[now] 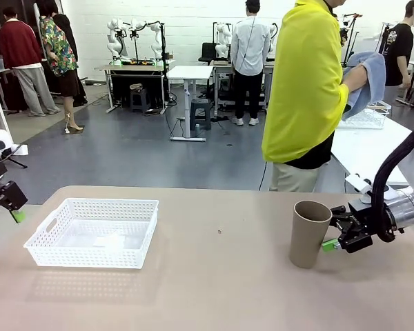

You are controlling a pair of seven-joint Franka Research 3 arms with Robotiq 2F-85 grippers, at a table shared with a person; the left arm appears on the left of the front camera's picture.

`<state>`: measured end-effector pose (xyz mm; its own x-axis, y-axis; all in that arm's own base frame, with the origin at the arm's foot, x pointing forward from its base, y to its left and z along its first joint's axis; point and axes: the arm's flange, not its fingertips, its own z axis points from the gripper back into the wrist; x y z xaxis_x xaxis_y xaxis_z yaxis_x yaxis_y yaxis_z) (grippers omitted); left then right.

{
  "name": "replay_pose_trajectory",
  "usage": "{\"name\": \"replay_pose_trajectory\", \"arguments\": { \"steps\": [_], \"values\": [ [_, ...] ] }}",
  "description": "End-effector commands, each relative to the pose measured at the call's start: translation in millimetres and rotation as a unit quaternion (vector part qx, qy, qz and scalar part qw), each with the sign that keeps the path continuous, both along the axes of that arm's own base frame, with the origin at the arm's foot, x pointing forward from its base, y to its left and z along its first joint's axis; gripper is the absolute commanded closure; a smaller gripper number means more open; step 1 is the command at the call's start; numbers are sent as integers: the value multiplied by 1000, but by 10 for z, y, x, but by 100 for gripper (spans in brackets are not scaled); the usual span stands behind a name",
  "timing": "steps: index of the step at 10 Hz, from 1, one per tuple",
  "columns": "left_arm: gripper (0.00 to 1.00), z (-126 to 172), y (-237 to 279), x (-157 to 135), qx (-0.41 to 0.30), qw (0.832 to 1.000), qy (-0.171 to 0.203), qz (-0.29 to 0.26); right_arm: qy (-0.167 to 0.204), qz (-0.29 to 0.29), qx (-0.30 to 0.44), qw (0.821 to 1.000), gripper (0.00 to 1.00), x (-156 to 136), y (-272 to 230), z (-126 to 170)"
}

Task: Clean and organize the cups into the basket.
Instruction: Pick up the Organizing basket and move it to the center of the table, then pick up the Reusable plastic cup from the right side of the table and place it inside the Organizing basket.

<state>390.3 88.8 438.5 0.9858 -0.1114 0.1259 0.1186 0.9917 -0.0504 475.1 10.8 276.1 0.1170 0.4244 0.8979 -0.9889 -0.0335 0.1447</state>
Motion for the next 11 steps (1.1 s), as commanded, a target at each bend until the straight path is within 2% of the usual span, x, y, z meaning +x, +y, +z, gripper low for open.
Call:
{"name": "replay_pose_trajectory", "arguments": {
  "steps": [1, 5, 11],
  "values": [
    [0, 21, -34, 87, -1, 1000, 10, 7, -2, 28, -2, 1000, 0, 47, 126, -51],
    [0, -47, -69, 185, -9, 1000, 23, 0, -18, 21, -16, 999, 0, 120, 312, -145],
    [0, -277, -177, 335, -5, 999, 44, -2, -21, 21, -18, 999, 0, 140, 373, -220]
  ]
}}
